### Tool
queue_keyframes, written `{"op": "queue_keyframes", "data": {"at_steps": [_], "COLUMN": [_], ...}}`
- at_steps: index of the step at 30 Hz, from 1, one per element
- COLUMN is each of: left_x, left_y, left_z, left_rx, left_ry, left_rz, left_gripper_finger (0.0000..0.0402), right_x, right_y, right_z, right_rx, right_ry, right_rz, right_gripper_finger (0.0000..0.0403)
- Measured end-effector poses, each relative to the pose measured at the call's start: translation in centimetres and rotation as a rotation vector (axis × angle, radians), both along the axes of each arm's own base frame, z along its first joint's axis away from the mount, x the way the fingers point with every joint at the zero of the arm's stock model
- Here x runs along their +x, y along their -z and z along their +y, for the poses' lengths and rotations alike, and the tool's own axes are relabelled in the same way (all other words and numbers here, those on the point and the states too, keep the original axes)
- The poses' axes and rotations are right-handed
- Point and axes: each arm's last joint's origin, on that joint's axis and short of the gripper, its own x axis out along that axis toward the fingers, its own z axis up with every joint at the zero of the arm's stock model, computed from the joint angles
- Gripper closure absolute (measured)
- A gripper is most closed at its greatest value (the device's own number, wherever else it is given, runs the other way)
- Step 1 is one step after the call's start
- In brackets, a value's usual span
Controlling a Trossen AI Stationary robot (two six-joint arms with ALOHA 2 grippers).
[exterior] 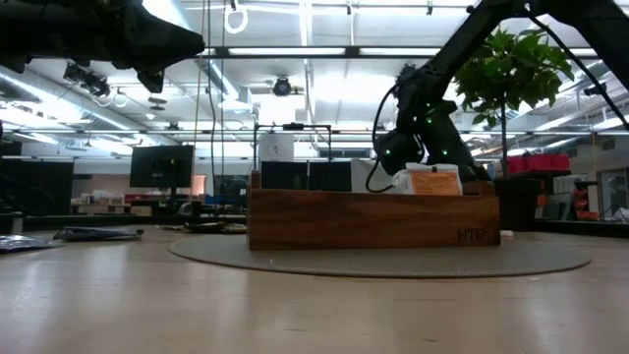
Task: Pick & Place Tea
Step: Put the orange tea bag into the right section of the wooden organizer
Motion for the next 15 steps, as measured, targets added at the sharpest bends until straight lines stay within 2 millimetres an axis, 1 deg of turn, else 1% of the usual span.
{"op": "queue_keyframes", "data": {"at_steps": [3, 7, 11, 15], "left_x": [0.0, 0.0, 0.0, 0.0], "left_y": [0.0, 0.0, 0.0, -0.1], "left_z": [0.0, 0.0, 0.0, 0.0], "left_rx": [0.000, 0.000, 0.000, 0.000], "left_ry": [0.000, 0.000, 0.000, -0.001], "left_rz": [-0.001, -0.001, -0.005, -0.006], "left_gripper_finger": [0.0348, 0.0348, 0.0348, 0.0348], "right_x": [0.0, 0.1, 0.7, 0.8], "right_y": [0.2, -0.2, -1.5, -3.1], "right_z": [1.1, 2.6, 3.6, 4.7], "right_rx": [0.003, -0.006, -0.041, -0.045], "right_ry": [-0.021, -0.059, -0.069, -0.077], "right_rz": [0.027, 0.014, -0.066, -0.106], "right_gripper_finger": [0.0401, 0.0401, 0.0401, 0.0401]}}
